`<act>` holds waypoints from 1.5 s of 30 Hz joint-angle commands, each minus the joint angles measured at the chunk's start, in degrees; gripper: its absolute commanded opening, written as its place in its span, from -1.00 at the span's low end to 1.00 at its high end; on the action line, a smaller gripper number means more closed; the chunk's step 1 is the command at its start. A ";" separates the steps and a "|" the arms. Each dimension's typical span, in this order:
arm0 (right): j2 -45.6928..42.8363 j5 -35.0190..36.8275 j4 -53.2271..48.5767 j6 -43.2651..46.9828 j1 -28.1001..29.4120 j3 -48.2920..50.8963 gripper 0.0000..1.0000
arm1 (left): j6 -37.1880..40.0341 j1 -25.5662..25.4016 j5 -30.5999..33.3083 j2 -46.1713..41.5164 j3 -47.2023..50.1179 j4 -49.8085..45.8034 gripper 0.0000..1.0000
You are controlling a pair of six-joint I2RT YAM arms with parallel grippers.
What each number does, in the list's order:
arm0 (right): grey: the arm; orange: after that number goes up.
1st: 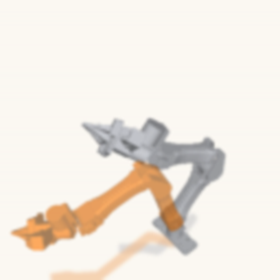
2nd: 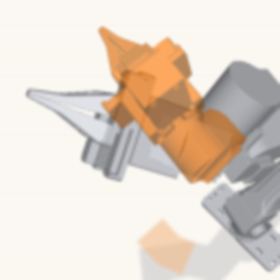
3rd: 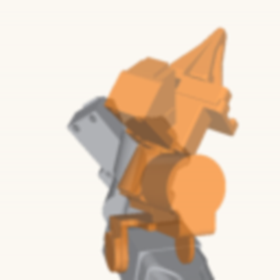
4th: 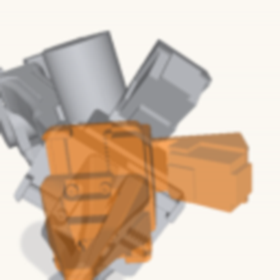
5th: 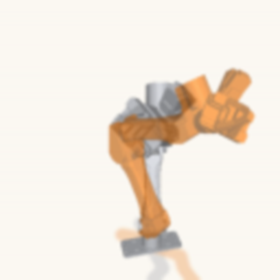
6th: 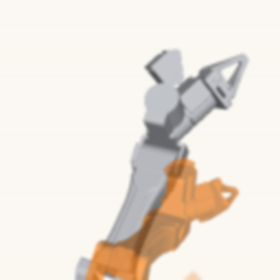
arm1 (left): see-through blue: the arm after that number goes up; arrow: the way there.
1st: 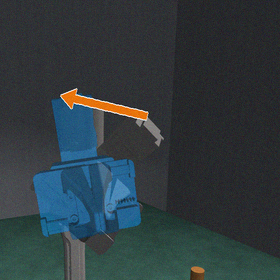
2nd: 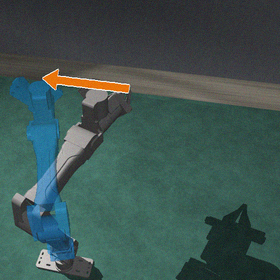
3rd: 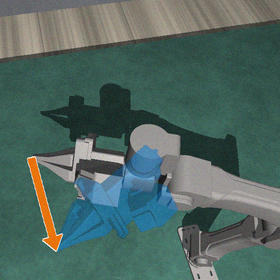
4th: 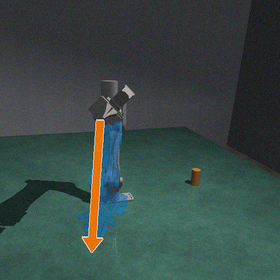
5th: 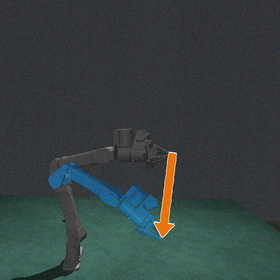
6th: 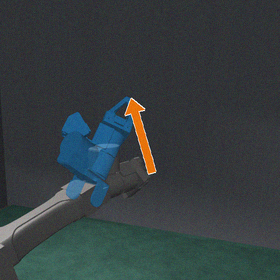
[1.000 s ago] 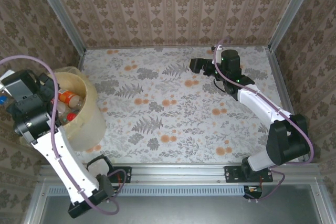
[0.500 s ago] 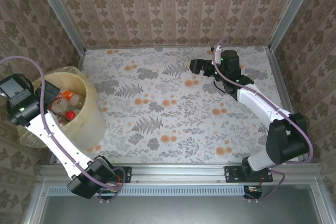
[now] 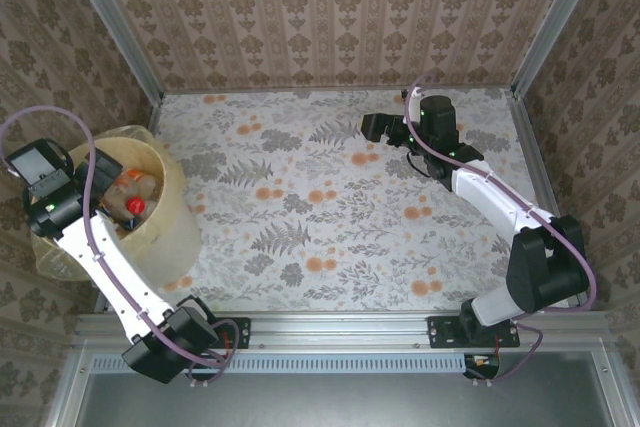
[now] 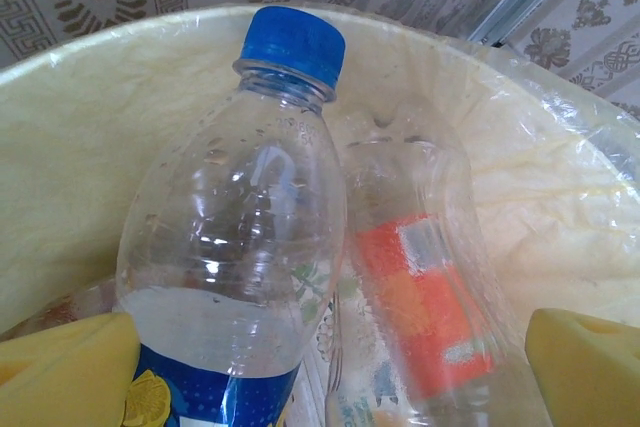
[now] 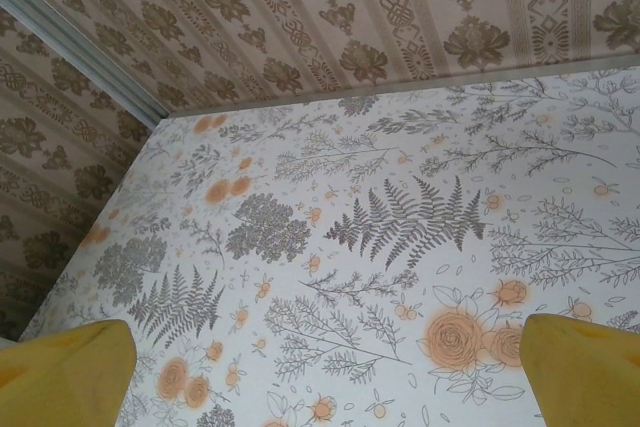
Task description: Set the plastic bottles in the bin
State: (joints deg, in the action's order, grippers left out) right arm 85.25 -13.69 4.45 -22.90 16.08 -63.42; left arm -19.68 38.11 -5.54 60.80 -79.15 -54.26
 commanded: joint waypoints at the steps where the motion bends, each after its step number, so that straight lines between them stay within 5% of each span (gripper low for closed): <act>1: -0.82 1.01 -0.95 1.01 0.45 -1.45 1.00 | 0.53 -1.58 -0.12 -0.78 -5.04 -5.78 1.00; 5: -2.10 1.36 0.59 0.74 0.36 -0.47 1.00 | 0.79 -5.30 0.98 -2.13 -13.63 -6.64 1.00; 9: -4.26 4.08 1.30 1.52 0.30 1.17 1.00 | 0.74 -14.46 -3.01 -5.50 -14.04 0.48 1.00; 17: -12.13 18.33 2.79 3.24 -1.61 8.82 1.00 | 2.68 -43.66 -6.44 -7.73 0.33 28.63 1.00; 22: -17.46 29.14 5.93 3.23 -5.81 18.33 1.00 | 9.33 -54.28 -8.04 -2.08 12.96 46.21 1.00; 27: -17.18 32.39 8.43 5.40 -12.15 26.64 1.00 | 14.00 -54.99 -2.16 4.77 20.74 53.79 1.00; 33: -6.55 30.44 12.55 11.53 -14.78 30.25 1.00 | 22.34 -54.13 9.44 9.55 27.96 55.49 1.00; 45: 1.27 13.42 30.11 20.99 -16.18 32.30 1.00 | 23.23 -39.63 10.28 8.66 46.28 67.82 1.00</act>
State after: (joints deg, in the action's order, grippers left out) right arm 87.11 4.80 25.52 -5.23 0.38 -33.76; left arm 0.99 -2.81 3.53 70.65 -34.83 6.50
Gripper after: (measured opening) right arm 0.999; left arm 0.999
